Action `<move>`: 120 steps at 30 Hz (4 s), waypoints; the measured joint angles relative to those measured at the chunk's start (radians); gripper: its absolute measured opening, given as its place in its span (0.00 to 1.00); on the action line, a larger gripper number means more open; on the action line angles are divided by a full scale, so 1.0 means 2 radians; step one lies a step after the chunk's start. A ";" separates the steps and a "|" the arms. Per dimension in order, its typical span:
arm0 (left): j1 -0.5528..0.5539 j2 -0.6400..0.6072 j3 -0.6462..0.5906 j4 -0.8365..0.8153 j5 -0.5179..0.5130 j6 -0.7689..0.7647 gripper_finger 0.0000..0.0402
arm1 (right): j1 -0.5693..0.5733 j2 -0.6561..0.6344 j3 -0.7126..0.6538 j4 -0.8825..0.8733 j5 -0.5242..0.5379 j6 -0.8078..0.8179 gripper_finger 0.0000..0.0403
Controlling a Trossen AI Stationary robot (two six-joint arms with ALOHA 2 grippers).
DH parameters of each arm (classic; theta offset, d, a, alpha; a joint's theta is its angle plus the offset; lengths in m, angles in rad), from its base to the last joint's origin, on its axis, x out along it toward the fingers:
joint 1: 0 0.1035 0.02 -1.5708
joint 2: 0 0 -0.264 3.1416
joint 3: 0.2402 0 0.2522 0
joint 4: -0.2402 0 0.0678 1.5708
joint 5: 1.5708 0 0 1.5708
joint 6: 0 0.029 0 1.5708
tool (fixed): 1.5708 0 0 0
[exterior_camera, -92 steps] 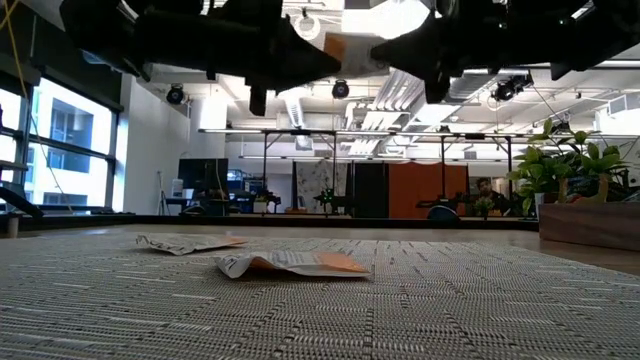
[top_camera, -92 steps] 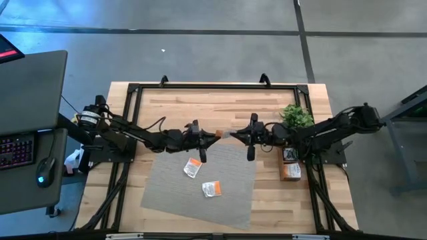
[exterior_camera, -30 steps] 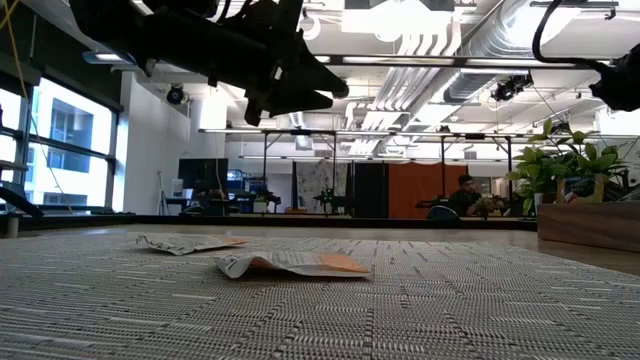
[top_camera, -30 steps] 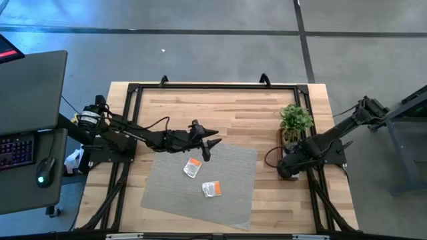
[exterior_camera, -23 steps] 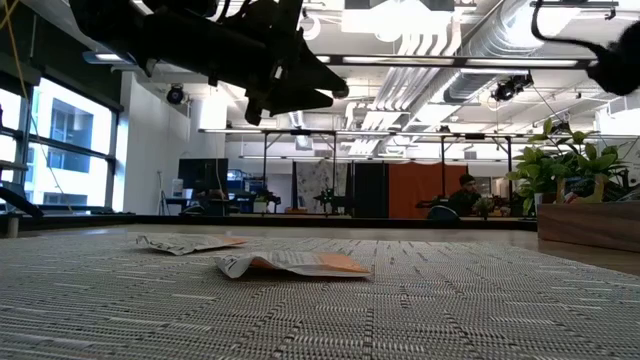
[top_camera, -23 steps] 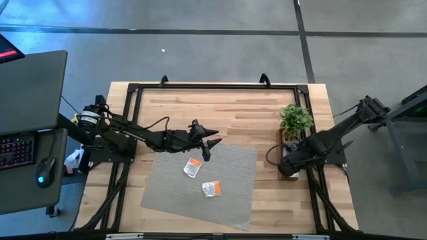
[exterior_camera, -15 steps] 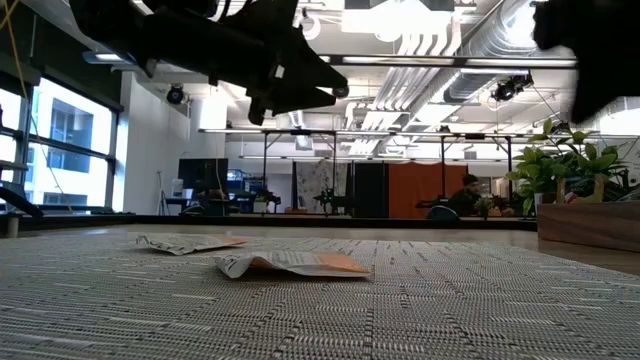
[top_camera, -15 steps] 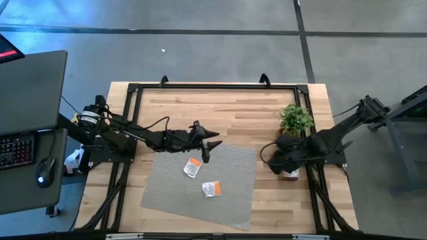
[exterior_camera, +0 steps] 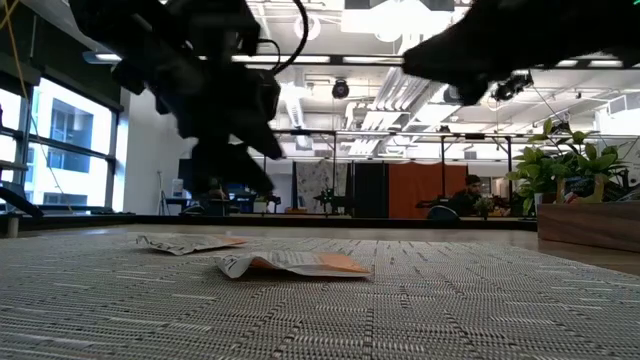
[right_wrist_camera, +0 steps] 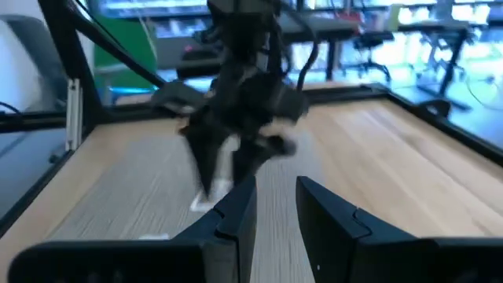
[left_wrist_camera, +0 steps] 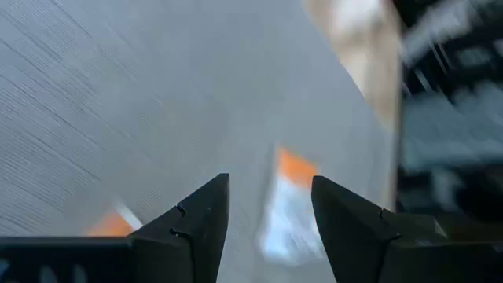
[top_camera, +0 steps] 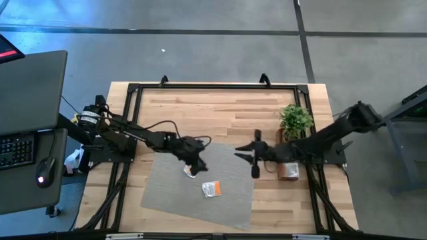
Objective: Pick & Place Tea
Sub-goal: Put the white tea bag into the bottom section of the wooden organizer
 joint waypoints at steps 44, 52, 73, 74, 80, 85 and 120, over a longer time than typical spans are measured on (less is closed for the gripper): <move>-0.178 -0.041 -0.023 -0.228 -0.243 -0.360 0.45 | -0.126 0.424 0.357 -0.143 -0.221 0.034 0.22; -0.155 -0.030 -0.023 -0.214 -0.222 -0.333 0.42 | -0.125 0.421 0.358 -0.178 -0.196 0.022 0.21; -0.140 -0.029 -0.023 -0.172 -0.232 -0.266 0.02 | -0.124 0.417 0.357 -0.168 -0.209 0.020 0.21; -0.140 -0.029 -0.023 -0.170 -0.232 -0.263 0.01 | -0.124 0.411 0.356 -0.173 -0.214 0.019 0.21; -0.141 -0.050 -0.023 -0.168 -0.260 -0.238 0.00 | -0.124 0.312 0.357 -0.261 -0.170 -0.045 0.21; -0.140 -0.089 -0.023 -0.167 -0.378 -0.189 0.00 | -0.123 0.201 0.356 -0.368 -0.098 -0.053 0.22; -0.048 -0.145 -0.023 0.213 -0.469 0.189 0.00 | -0.162 0.136 0.094 0.249 -0.165 0.036 0.22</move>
